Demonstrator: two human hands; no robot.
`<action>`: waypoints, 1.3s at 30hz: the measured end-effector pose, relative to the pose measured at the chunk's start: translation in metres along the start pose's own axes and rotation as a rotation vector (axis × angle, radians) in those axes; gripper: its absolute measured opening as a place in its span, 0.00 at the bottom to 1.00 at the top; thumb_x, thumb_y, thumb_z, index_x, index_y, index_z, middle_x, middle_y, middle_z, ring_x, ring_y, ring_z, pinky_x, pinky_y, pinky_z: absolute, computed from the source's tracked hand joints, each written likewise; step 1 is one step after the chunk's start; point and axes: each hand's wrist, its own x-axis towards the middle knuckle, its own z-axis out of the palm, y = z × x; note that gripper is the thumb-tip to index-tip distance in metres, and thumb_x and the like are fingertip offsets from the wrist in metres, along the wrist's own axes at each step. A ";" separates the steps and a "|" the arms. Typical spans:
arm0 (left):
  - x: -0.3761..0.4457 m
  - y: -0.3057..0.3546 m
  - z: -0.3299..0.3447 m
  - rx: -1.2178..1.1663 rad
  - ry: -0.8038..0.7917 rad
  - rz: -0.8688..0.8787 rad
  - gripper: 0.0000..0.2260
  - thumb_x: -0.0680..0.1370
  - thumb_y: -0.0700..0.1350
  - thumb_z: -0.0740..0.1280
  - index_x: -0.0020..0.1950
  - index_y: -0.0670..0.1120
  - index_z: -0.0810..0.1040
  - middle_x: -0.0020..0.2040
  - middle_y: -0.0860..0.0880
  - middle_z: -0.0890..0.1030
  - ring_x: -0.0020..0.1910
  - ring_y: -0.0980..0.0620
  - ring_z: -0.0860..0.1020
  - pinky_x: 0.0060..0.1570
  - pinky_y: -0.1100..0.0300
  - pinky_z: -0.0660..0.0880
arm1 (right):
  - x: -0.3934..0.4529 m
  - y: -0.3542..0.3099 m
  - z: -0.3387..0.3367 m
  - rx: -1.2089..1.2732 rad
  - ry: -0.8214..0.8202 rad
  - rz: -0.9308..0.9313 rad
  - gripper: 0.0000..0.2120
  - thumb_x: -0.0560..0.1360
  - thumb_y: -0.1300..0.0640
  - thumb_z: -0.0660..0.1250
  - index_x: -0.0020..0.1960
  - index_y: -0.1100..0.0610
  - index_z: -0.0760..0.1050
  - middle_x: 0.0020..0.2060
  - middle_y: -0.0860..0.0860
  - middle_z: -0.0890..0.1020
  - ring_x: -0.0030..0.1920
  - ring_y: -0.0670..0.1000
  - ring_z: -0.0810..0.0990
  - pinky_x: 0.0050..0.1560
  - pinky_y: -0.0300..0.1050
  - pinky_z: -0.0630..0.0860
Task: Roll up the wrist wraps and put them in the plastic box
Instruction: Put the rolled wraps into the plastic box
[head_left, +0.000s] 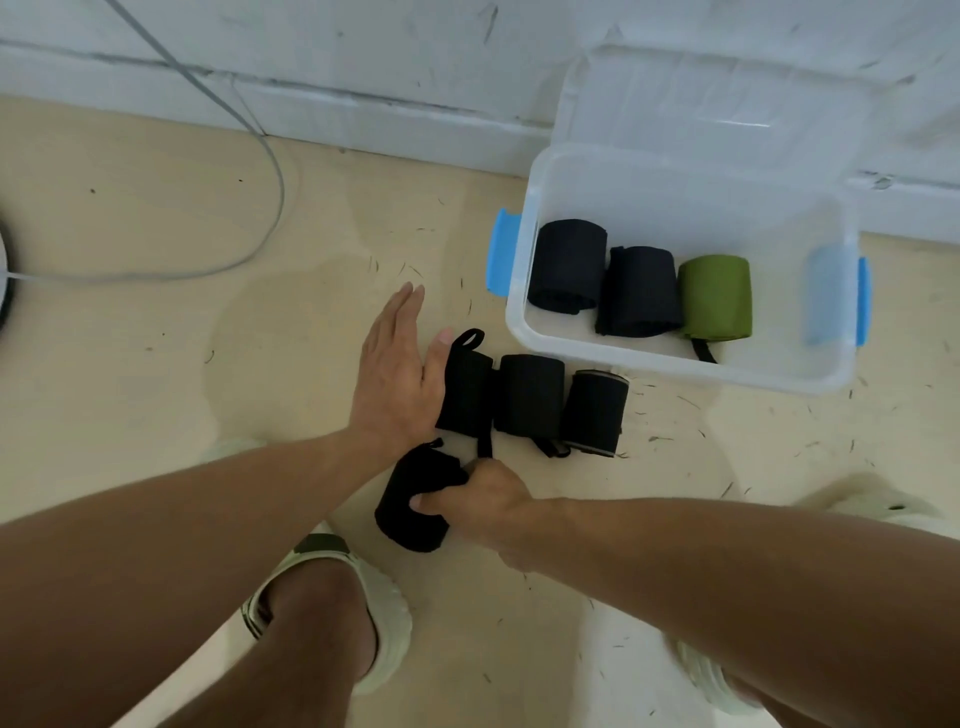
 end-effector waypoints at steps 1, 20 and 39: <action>0.001 0.001 0.000 -0.011 0.004 -0.003 0.32 0.84 0.60 0.49 0.83 0.43 0.58 0.83 0.45 0.62 0.82 0.49 0.58 0.81 0.54 0.53 | -0.003 0.001 0.001 -0.024 0.010 -0.019 0.37 0.74 0.48 0.78 0.76 0.58 0.66 0.68 0.54 0.77 0.67 0.53 0.77 0.65 0.46 0.78; 0.025 0.083 0.000 -0.160 -0.102 0.249 0.39 0.82 0.65 0.53 0.85 0.45 0.47 0.86 0.48 0.50 0.84 0.54 0.49 0.83 0.54 0.49 | -0.112 -0.095 -0.210 0.024 0.793 -0.939 0.18 0.74 0.49 0.76 0.57 0.43 0.70 0.47 0.42 0.85 0.46 0.40 0.85 0.49 0.38 0.81; 0.022 0.074 0.006 0.066 -0.202 0.339 0.51 0.76 0.74 0.58 0.85 0.47 0.36 0.86 0.52 0.38 0.83 0.60 0.37 0.82 0.55 0.39 | 0.003 -0.104 -0.201 -1.098 0.347 -0.545 0.28 0.73 0.51 0.79 0.71 0.54 0.78 0.66 0.50 0.82 0.65 0.54 0.79 0.62 0.47 0.74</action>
